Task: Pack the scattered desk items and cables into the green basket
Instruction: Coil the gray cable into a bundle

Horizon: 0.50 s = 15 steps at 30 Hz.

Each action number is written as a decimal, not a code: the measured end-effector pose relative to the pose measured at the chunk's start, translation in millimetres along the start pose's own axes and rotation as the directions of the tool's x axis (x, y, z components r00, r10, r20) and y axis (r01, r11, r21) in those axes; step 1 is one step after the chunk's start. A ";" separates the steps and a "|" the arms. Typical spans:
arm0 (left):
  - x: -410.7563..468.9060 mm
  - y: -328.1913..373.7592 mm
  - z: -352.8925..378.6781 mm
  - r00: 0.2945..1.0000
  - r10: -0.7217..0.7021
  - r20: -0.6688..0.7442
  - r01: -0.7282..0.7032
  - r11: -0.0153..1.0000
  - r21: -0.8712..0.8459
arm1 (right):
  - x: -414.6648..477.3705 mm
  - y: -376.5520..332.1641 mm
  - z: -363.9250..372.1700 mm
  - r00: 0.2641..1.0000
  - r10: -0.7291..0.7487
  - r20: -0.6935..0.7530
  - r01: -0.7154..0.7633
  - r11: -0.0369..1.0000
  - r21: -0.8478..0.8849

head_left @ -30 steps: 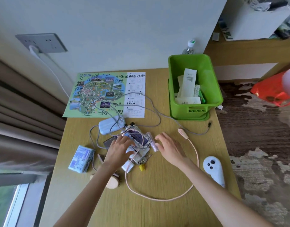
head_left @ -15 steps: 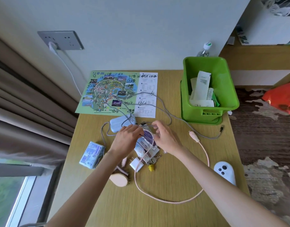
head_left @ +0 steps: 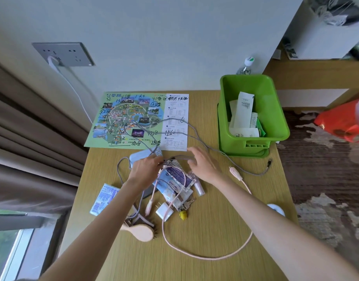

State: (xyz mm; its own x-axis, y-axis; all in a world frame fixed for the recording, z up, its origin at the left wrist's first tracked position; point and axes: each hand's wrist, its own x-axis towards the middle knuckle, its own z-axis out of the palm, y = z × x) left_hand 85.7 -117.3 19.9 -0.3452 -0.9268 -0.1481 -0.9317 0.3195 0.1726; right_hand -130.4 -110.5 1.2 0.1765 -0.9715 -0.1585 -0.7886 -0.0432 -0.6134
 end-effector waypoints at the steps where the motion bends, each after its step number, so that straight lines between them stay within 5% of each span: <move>1: 2.1 0.6 -3.7 0.999 -0.001 -0.034 0.001 1.000 -0.002 | -0.4 3.4 -2.5 0.996 0.025 -0.083 -0.023 0.999 0.026; 5: 9.7 5.9 -14.6 0.993 0.025 -0.118 -0.029 0.999 -0.031 | -15.3 37.4 -19.7 0.914 0.209 -0.348 -0.265 0.957 -0.119; 12: 15.8 15.0 -13.8 0.992 0.019 -0.124 -0.023 0.999 -0.032 | -29.0 58.9 -16.7 0.859 0.486 -0.163 -0.511 0.838 -0.191; 15: 15.8 17.1 -14.7 0.991 -0.003 -0.134 -0.004 0.999 -0.051 | -30.9 63.1 -19.2 0.870 0.467 -0.159 -0.493 0.835 -0.244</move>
State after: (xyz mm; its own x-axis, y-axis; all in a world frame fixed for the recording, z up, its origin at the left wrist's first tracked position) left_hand 65.9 -129.3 34.8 -0.3244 -0.9458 -0.0166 -0.9234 0.3128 0.2223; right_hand -197.0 -87.7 -17.7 -0.3086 -0.9022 -0.3012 -0.8891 0.3862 -0.2456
